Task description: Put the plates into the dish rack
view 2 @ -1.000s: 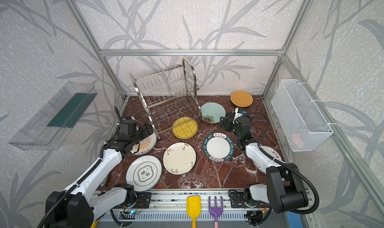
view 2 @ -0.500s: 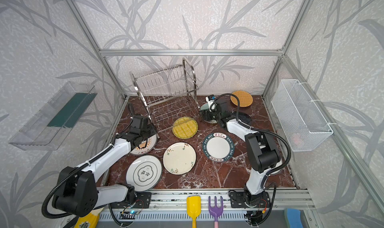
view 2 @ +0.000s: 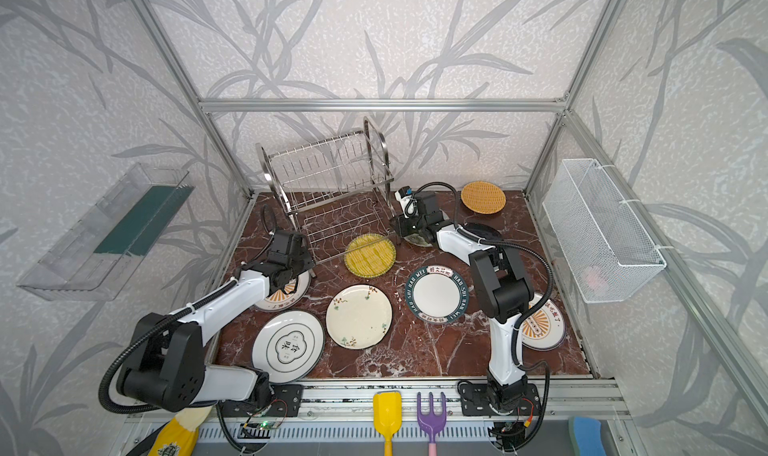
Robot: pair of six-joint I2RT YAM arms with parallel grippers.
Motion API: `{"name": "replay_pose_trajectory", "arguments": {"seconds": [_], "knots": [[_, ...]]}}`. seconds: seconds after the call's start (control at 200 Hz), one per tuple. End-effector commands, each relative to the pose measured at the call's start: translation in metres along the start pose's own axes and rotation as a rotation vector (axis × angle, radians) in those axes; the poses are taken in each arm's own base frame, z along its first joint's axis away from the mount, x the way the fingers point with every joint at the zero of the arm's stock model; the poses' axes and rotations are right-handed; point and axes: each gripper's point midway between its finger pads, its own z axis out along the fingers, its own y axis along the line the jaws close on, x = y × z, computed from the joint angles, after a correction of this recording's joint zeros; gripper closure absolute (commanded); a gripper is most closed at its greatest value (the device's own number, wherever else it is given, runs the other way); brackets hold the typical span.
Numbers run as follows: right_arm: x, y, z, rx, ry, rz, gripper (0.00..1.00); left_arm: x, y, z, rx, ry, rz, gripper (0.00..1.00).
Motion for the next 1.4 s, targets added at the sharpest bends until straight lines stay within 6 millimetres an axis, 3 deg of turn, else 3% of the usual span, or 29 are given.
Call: {"name": "replay_pose_trajectory", "arguments": {"seconds": [0.0,0.41,0.71,1.105,1.12,1.195,1.4], "knots": [[0.000,0.016,0.002,-0.036,0.004,-0.004,0.77,-0.018,-0.005,0.003,-0.014,-0.048,-0.011,0.57],[0.000,0.018,-0.012,-0.001,-0.040,0.038,1.00,-0.024,-0.004,0.017,-0.054,-0.051,-0.004,0.74],[0.003,0.014,-0.040,0.090,-0.100,0.090,1.00,-0.032,-0.007,0.030,-0.036,-0.027,-0.016,0.80],[0.032,0.008,-0.063,0.202,-0.120,0.164,1.00,-0.033,-0.021,0.047,0.030,0.027,-0.022,0.83],[0.024,0.012,-0.070,0.200,-0.144,0.162,1.00,-0.034,-0.021,0.048,0.030,0.027,-0.024,0.83],[0.025,0.011,-0.077,0.220,-0.160,0.173,1.00,-0.034,-0.020,0.048,0.031,0.029,-0.028,0.83],[0.031,0.020,-0.079,0.229,-0.158,0.181,1.00,-0.036,-0.015,0.046,0.035,0.020,-0.054,0.83]]}}
